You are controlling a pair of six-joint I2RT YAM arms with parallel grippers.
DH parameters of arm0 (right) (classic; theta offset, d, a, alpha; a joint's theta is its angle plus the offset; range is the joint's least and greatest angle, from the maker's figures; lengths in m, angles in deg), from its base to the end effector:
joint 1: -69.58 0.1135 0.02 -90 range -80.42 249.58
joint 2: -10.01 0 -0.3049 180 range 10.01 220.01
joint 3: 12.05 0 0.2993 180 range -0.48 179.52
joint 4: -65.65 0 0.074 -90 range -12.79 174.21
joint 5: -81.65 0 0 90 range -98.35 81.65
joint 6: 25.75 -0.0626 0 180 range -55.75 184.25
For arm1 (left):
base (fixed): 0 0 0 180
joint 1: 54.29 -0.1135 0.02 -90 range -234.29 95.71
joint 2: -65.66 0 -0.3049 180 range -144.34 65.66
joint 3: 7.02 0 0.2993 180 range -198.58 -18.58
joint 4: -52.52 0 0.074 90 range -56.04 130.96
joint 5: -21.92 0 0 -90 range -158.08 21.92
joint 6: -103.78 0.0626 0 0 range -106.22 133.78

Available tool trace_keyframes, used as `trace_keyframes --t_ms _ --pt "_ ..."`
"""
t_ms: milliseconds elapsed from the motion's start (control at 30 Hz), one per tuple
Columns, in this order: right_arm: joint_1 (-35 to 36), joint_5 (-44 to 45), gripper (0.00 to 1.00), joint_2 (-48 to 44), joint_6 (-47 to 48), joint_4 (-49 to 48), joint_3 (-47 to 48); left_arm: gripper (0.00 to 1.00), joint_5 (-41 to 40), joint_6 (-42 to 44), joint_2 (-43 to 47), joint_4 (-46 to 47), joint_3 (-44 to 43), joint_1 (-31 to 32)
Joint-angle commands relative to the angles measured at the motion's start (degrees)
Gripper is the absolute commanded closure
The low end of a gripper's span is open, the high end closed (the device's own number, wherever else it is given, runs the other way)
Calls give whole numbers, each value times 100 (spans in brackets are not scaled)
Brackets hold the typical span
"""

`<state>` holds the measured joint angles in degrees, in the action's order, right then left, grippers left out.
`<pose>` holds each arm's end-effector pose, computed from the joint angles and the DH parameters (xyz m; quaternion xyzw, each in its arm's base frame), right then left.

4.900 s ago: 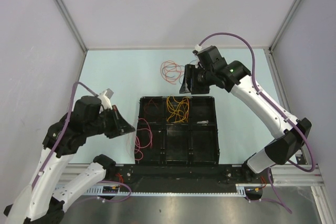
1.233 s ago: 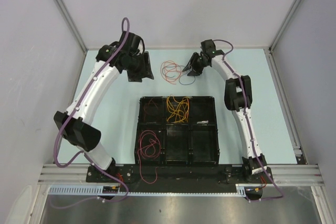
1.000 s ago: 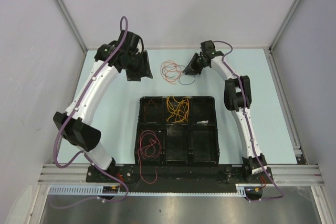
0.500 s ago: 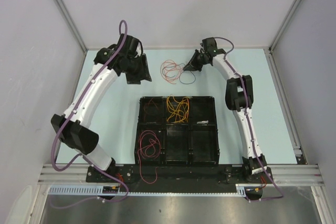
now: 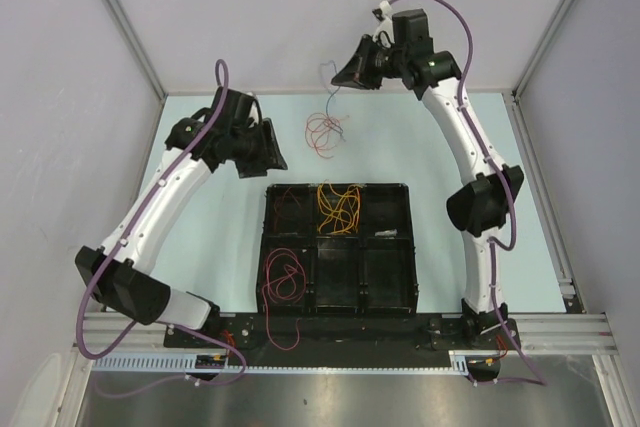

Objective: Untangle the cables

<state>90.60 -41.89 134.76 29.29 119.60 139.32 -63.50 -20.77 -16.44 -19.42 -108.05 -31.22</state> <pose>0.5229 0.2380 0.4402 -0.0497 0.8300 0.4513 0.3240 0.3139 -0.1391 0.4037 -0.0822 0.9441 -0.1860 0.2595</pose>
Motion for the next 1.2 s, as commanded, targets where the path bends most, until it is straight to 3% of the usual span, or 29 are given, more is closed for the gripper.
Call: trace_keyframes --t_ms 0,433,833,1167 --pt "297 -65 100 -626 367 384 240 44 166 -17 274 378 219 -22" --pt "614 242 100 -2032 297 542 3 44 298 229 169 519 238 -22" --pt "1001 647 100 -3368 -81 1271 -1165 44 359 194 291 703 535 -22" --pt "1572 392 100 -4493 -942 780 -2938 44 263 167 459 800 764 -22"
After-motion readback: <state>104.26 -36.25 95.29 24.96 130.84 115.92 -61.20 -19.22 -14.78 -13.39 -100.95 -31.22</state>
